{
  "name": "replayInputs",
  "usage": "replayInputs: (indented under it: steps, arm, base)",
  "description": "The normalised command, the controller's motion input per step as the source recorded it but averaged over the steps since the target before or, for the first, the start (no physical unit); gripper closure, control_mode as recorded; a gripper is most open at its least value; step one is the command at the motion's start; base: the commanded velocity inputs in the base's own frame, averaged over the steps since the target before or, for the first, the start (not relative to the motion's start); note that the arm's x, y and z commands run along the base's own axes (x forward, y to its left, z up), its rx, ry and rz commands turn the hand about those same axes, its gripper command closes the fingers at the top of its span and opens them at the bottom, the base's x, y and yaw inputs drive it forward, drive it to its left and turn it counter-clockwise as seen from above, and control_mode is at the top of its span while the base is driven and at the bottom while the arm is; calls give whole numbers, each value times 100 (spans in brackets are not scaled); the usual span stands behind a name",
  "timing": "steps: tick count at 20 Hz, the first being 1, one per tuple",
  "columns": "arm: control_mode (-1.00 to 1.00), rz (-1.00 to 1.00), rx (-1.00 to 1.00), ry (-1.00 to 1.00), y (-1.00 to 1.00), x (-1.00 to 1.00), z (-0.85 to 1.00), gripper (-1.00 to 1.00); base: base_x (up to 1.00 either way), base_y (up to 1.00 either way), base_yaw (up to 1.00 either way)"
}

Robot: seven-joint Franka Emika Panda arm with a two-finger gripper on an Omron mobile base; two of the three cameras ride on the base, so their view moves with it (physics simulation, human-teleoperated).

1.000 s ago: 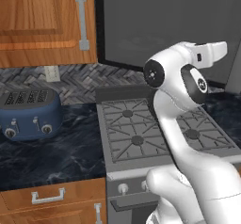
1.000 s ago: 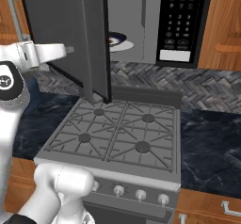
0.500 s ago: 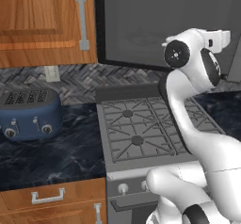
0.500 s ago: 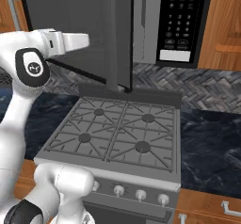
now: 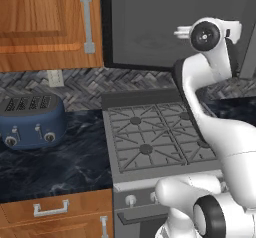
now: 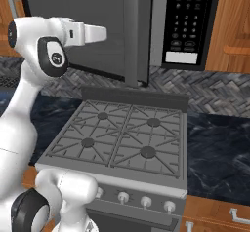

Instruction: Transport the fish from the fridge to the microwave and turn on the microwave.

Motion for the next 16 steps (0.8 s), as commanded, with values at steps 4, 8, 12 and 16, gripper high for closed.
replayInputs:
  steps: [4, 8, 12, 16]
  arm:
    - [-100, 12, 14, 0, -13, 43, 5, 100]
    - [-100, 12, 9, 0, -16, 51, 0, 100]
    - [-100, 13, 1, 0, -17, 52, 0, 100]
    - [-100, 13, 1, 0, -21, 49, 0, 100]
  base:
    - [0, 0, 0]
    - [0, 0, 0]
    - [0, 0, 0]
    - [0, 0, 0]
